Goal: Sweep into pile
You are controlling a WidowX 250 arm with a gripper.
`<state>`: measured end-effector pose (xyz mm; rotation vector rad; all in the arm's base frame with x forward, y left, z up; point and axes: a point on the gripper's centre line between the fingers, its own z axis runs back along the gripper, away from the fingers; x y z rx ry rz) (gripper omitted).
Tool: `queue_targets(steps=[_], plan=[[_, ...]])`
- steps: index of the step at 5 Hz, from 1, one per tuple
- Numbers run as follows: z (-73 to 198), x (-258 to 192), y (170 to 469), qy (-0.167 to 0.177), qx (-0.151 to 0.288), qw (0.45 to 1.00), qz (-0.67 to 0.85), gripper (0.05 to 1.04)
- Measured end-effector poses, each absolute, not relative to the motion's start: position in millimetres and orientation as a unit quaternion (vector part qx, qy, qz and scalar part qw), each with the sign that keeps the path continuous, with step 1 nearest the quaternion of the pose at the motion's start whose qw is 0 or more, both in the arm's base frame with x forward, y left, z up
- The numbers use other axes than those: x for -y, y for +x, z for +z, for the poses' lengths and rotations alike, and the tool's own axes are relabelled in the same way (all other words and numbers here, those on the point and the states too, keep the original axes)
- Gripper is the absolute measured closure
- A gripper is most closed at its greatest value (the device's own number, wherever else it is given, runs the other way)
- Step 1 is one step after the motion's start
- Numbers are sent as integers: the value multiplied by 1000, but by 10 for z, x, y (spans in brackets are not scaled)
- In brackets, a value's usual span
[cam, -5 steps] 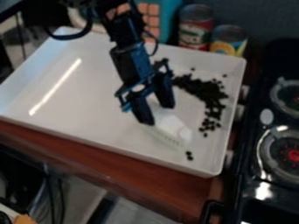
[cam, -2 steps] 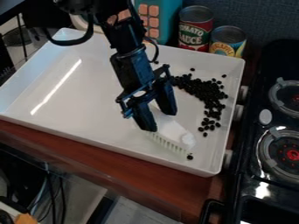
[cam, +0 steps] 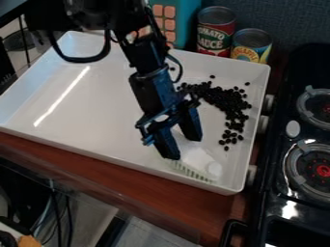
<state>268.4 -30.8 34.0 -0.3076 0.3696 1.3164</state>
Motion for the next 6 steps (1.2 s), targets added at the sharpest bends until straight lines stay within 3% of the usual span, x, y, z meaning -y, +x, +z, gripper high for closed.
queue_targets(steps=[2, 6], plan=[[244, 335, 2797, -143, -134, 771, 606, 399], [244, 172, 3744, -166, -107, 724, 662, 399]])
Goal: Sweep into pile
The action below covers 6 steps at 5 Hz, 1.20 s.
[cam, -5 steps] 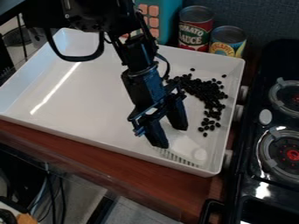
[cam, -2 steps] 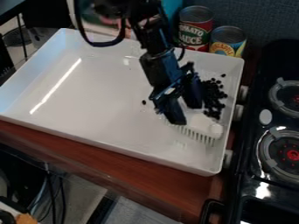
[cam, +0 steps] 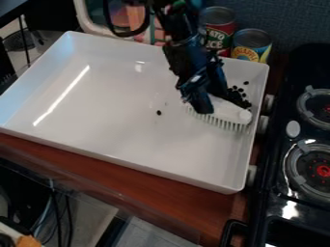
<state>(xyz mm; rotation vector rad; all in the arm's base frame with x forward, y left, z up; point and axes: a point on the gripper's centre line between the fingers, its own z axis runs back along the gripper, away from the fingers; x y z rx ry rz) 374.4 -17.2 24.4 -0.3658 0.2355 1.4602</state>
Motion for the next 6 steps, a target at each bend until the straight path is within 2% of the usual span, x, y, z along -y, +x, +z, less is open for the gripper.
queue_targets(steps=[3, 4, 5, 6], plan=[[280, -15, 4157, -178, -73, 706, 681, 399], [295, -47, 4127, -177, -86, 702, 684, 399], [428, -154, 3943, -190, -110, 691, 688, 399], [850, -218, 3808, -230, -108, 684, 684, 399]])
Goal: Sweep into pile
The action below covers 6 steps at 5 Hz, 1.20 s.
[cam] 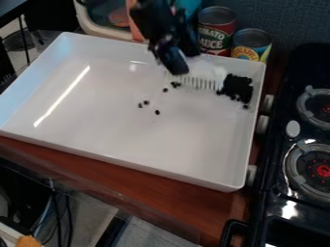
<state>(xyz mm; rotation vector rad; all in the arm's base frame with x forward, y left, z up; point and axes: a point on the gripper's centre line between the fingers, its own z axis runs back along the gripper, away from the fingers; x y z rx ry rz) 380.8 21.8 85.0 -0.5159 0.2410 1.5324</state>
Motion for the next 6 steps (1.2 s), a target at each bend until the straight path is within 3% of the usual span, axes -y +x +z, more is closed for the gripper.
queue_targets(steps=[1, 2, 3, 4, 6], plan=[[1044, -233, 3640, -248, -115, 689, 671, 399], [1033, -379, 3452, -243, -107, 700, 663, 399], [820, -529, 3222, -198, -106, 732, 643, 399], [685, -897, 3010, -179, -103, 742, 638, 399], [638, -1115, 2714, -185, -149, 760, 605, 399]])
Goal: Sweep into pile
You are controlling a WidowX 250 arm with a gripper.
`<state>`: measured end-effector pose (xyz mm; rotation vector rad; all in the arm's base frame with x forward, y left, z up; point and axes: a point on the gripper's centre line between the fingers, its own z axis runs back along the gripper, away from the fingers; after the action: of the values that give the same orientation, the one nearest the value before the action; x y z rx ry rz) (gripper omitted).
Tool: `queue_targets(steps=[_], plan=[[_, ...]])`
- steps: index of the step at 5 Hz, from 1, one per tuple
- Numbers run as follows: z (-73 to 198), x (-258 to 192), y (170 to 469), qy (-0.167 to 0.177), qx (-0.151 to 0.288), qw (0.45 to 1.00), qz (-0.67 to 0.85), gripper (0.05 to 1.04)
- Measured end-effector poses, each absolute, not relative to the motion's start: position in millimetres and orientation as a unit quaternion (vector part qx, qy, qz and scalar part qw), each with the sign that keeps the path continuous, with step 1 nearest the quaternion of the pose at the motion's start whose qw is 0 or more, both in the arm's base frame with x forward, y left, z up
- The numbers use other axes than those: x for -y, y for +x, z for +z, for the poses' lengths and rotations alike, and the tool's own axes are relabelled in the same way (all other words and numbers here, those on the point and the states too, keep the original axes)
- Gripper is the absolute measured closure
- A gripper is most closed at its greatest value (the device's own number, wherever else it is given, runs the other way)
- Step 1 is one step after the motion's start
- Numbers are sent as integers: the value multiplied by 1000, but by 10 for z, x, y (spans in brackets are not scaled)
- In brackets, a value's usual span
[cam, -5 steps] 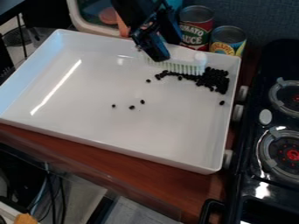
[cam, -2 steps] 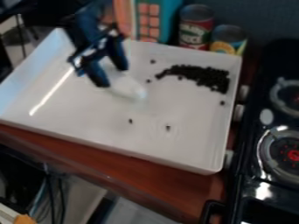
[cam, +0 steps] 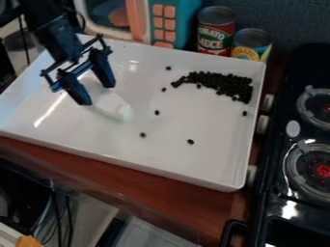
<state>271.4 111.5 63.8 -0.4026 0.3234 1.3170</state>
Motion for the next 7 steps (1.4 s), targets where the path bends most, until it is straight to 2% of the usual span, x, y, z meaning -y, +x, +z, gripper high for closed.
queue_targets(steps=[1, 2, 3, 5, 6, 7], plan=[[533, -1102, 2634, -181, -182, 769, 585, 399], [345, -1090, 2671, -163, -170, 781, 579, 399], [222, -1068, 2763, -159, -142, 790, 575, 399], [181, -1006, 2981, -175, -87, 789, 582, 399], [42, -999, 3179, -182, -80, 787, 583, 443], [88, -947, 3359, -183, -75, 791, 578, 580]])
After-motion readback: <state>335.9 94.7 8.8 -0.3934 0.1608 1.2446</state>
